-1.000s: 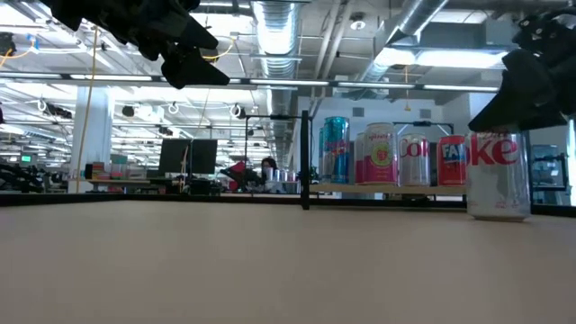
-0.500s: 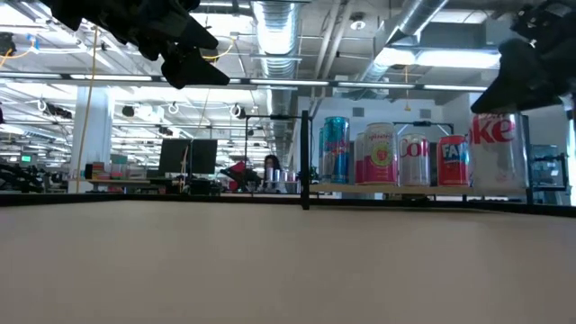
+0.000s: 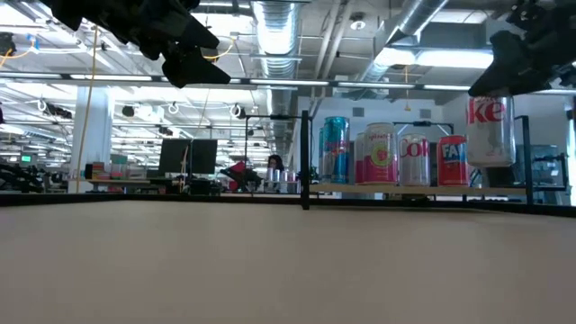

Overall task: Place canned beverage on shelf
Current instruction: Put the red-silver soda can on the shelf aligned with the red-silver soda can

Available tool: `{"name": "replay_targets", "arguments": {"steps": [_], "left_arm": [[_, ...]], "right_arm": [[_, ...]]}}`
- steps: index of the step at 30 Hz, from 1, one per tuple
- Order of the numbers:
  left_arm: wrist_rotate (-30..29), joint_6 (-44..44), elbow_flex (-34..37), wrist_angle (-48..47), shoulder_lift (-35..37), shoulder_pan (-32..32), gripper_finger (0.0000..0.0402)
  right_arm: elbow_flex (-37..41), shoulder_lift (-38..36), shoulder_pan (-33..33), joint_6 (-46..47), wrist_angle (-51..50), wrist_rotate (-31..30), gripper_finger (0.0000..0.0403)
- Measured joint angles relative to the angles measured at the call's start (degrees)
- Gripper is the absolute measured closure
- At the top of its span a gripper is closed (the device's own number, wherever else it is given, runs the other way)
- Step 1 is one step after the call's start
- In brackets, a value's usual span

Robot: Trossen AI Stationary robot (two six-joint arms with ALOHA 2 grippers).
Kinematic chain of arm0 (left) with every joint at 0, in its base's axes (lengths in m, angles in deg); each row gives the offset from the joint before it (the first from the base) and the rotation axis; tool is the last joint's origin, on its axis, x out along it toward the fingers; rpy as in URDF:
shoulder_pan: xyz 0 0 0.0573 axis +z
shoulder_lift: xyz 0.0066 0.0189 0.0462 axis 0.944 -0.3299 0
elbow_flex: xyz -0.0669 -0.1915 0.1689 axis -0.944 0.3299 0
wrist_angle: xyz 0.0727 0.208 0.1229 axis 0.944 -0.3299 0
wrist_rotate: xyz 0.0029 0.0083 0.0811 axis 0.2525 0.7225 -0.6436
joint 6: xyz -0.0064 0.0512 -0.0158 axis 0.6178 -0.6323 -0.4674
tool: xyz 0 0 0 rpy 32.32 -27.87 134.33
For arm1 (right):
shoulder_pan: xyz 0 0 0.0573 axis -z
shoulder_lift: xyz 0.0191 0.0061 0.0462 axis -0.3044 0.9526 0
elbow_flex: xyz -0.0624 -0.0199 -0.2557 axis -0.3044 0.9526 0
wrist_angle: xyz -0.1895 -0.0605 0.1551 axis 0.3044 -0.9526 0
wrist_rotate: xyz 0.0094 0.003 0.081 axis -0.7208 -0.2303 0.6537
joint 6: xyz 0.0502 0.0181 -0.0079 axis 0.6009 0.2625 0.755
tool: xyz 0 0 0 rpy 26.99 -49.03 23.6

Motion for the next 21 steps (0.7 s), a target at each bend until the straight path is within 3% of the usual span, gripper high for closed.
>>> {"name": "replay_targets", "arguments": {"steps": [5, 9, 21], "left_arm": [[-0.1, -0.6, 0.0, 0.1, 0.0, 0.0, 0.0010], [-1.1, -1.0, 0.0, 0.1, 0.0, 0.0, 0.0010], [-1.1, -1.1, 0.0, 0.1, 0.0, 0.0, 0.0010]], "right_arm": [[0.0, -4.9, 3.9, -8.6, 5.4, 0.1, 0.0125], [1.1, -7.0, 8.1, -18.9, 15.3, 1.1, 0.0125], [5.7, -7.3, 27.6, -52.9, 45.5, 12.9, 0.0125]]}}
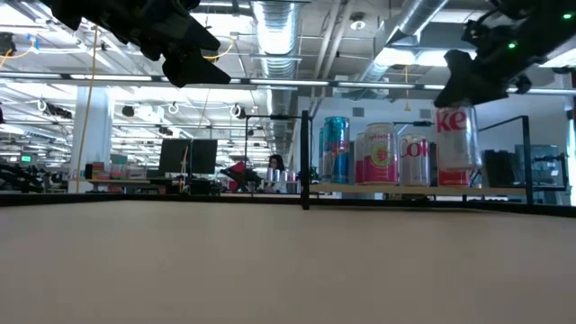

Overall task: Place canned beverage on shelf
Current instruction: Put the red-silver soda can on the shelf aligned with the red-silver soda can

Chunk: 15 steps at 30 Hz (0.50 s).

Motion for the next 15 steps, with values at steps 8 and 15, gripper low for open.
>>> {"name": "replay_targets", "arguments": {"steps": [8, 15], "left_arm": [[0.0, 0.7, 0.0, -0.1, 0.0, 0.0, 0.0010], [0.0, 0.7, 0.0, -0.4, 0.0, 0.0, 0.0010]], "right_arm": [[0.0, 2.0, 11.6, -10.3, 8.8, 10.3, 0.0125], [0.0, 3.9, 17.9, -14.7, 14.5, 14.7, 0.0121]]}}
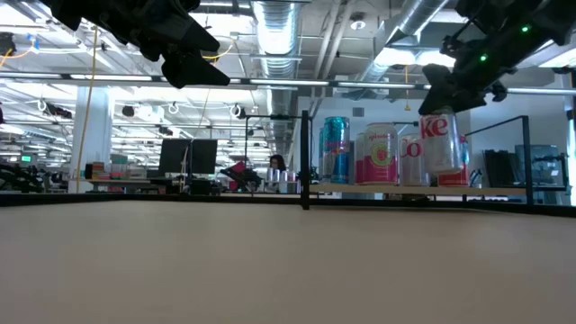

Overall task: Place canned beverage on shelf
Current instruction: Put the red-silver soda can on the shelf aligned with the red-silver soda can

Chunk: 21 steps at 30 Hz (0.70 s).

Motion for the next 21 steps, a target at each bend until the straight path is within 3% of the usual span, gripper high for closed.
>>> {"name": "replay_targets", "arguments": {"steps": [4, 21], "left_arm": [[0.0, 0.0, 0.0, 0.0, 0.0, 0.0, 0.0010], [0.0, 0.4, 0.0, -0.2, 0.0, 0.0, 0.0010]], "right_arm": [[-0.1, 1.9, 3.0, -0.6, 2.3, 4.2, 0.0120], [-0.1, 8.0, 8.8, -4.3, 7.0, 9.2, 0.0117]]}}
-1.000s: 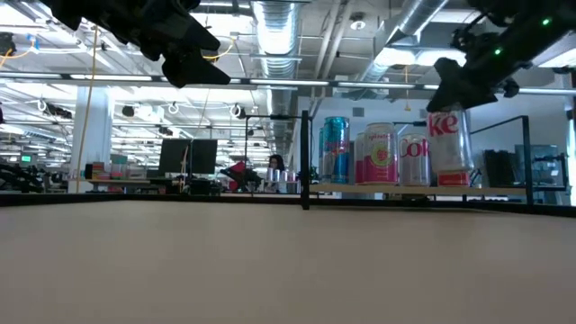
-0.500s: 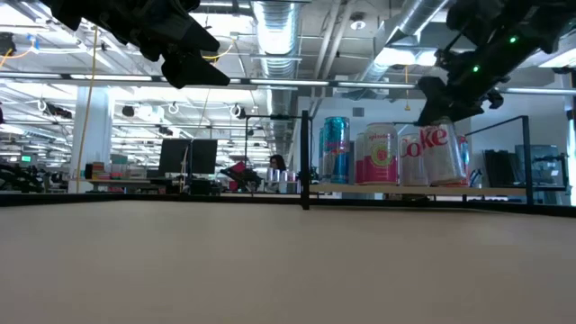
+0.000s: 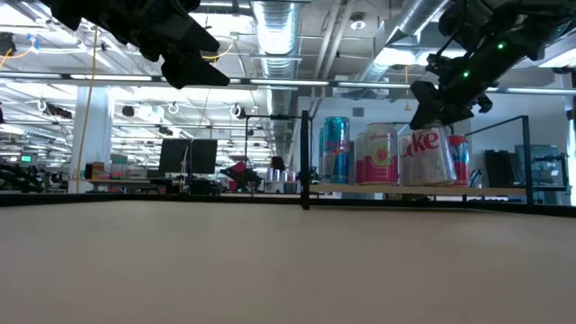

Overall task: Place canned beverage on shelf
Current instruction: Put the red-silver soda can on the shelf aligned with the red-silver soda can

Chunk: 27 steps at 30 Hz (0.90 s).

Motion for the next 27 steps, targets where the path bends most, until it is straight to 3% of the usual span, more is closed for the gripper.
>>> {"name": "replay_targets", "arguments": {"steps": [9, 19, 27], "left_arm": [[0.0, 0.0, 0.0, 0.0, 0.0, 0.0, 0.0010], [0.0, 0.0, 0.0, 0.1, 0.0, 0.0, 0.0010], [0.0, 0.0, 0.0, 0.1, 0.0, 0.0, 0.0010]], "right_arm": [[0.0, 0.1, 0.4, -0.7, 0.4, 0.1, 0.0113], [0.0, 0.0, 1.8, -1.5, 0.5, -0.3, 0.0034], [-0.5, -4.7, 0.3, -2.3, 1.1, -2.7, 0.0027]]}}
